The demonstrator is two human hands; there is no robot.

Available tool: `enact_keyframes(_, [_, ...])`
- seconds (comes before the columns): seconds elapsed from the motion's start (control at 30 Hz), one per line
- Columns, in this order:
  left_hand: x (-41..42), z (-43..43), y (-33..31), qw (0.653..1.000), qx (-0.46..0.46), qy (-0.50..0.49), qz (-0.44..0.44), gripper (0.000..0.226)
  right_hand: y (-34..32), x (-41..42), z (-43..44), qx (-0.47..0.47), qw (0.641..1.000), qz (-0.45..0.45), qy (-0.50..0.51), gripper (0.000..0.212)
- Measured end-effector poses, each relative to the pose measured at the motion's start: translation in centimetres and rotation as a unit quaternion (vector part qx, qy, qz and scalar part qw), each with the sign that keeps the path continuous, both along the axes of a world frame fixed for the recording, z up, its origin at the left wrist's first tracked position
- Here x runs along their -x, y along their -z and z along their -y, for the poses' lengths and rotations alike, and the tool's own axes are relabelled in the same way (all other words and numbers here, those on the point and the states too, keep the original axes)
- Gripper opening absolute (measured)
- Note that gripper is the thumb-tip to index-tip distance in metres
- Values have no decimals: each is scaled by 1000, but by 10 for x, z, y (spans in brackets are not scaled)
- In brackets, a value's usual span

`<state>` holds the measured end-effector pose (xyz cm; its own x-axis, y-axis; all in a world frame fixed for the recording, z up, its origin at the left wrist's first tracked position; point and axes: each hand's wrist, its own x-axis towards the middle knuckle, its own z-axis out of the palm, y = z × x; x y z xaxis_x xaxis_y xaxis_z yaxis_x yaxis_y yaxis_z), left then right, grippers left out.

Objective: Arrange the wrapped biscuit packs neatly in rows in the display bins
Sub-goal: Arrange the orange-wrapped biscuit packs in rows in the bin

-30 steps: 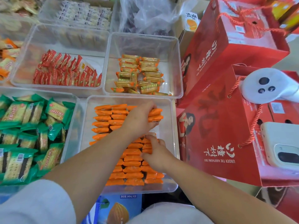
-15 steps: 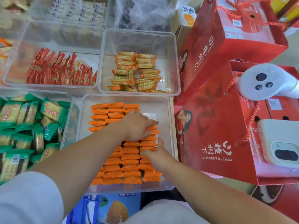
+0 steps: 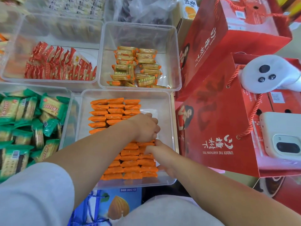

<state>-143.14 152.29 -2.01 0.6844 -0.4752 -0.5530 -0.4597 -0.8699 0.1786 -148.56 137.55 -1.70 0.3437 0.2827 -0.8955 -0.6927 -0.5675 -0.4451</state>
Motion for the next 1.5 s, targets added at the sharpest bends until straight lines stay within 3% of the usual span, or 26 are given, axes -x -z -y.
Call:
enact_keyframes(0.1, [-1, 3, 2, 1000, -15, 6, 6, 35, 0, 1, -2, 26, 1000, 10, -6, 75])
enact_keyframes(0.13, [-1, 4, 3, 1000, -19, 9, 7, 36, 1, 1, -3, 30, 999, 11, -7, 77])
enact_keyframes(0.23, [1, 4, 3, 999, -31, 21, 18, 38, 2, 0, -3, 20, 1000, 7, -2, 58])
enact_keyframes(0.4, [2, 1, 5, 999, -44, 12, 26, 41, 0, -4, 0, -23, 999, -36, -5, 52])
enact_keyframes(0.6, [-14, 5, 6, 998, -39, -30, -29, 38, 2, -3, -1, -32, 999, -21, -4, 54])
enact_keyframes(0.7, [-22, 5, 7, 995, -49, -45, -80, 46, 5, 0, -1, -17, 1000, -14, 16, 63])
enact_keyframes(0.73, [-23, 4, 8, 994, -55, -39, -87, 51, 6, 1, -1, -17, 1000, -12, 9, 56])
enact_keyframes(0.93, [-20, 5, 12, 994, -84, 2, -76, 53, 3, 0, 1, -47, 998, -28, -39, 51])
enact_keyframes(1.03, [-15, 10, 13, 993, -103, 27, -42, 50, 1, -1, 0, -42, 998, -32, -37, 55])
enact_keyframes(1.13, [-4, 7, 15, 998, -53, 13, 17, 46, 2, 4, -3, -9, 1000, -12, -21, 56])
enact_keyframes(1.3, [29, -5, 9, 990, 64, -56, 116, 48, 3, 8, -1, 11, 997, -40, 72, 23])
enact_keyframes(1.4, [64, -15, -5, 957, 153, -159, 189, 44, 6, 16, -2, -42, 991, -77, 106, 31])
enact_keyframes(1.5, [110, -34, -11, 896, 154, -317, 269, 44, 3, 24, -2, -79, 988, -85, 102, 31])
